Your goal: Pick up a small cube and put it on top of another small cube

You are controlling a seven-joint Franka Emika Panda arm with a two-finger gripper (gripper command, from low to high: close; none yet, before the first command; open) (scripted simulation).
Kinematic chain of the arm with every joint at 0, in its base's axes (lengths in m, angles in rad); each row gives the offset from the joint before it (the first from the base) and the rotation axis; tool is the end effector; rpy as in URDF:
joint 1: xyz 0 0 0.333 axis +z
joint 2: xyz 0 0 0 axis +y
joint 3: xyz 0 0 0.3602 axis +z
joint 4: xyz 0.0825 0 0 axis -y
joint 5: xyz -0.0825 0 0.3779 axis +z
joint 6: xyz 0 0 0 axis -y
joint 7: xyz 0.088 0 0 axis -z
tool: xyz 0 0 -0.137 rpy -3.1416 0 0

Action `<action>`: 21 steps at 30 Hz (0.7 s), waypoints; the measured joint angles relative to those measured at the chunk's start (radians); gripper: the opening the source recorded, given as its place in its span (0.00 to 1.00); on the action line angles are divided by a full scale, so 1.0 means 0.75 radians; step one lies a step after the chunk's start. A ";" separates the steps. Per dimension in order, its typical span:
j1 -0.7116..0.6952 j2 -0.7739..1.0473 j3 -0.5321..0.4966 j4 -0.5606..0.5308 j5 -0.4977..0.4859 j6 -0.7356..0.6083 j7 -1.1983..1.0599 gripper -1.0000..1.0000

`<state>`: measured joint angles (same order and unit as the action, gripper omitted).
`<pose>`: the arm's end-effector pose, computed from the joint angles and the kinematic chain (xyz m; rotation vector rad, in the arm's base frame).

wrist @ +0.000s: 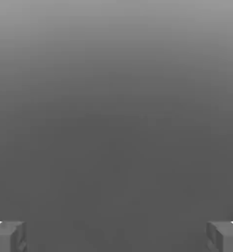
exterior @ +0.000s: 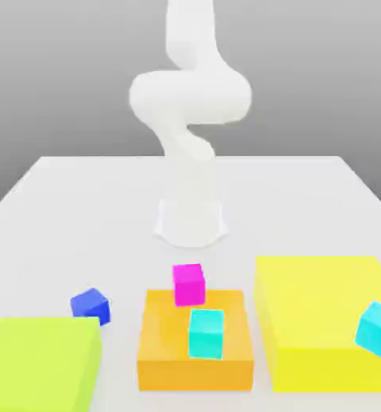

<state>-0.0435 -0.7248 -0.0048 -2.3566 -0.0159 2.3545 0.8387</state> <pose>0.3613 -0.0187 0.6721 -2.4576 1.1570 -0.9537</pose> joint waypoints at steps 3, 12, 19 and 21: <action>-0.084 0.147 -0.012 -0.104 -0.027 0.103 0.072 0.50; -0.301 0.582 -0.104 -0.410 -0.087 0.409 0.271 0.50; -0.422 0.948 -0.208 -0.648 0.008 0.668 0.327 0.50; -0.441 1.046 -0.189 -0.654 0.078 0.744 0.287 0.50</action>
<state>-0.3741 0.0594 -0.1466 -2.8472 0.0428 2.9126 1.0543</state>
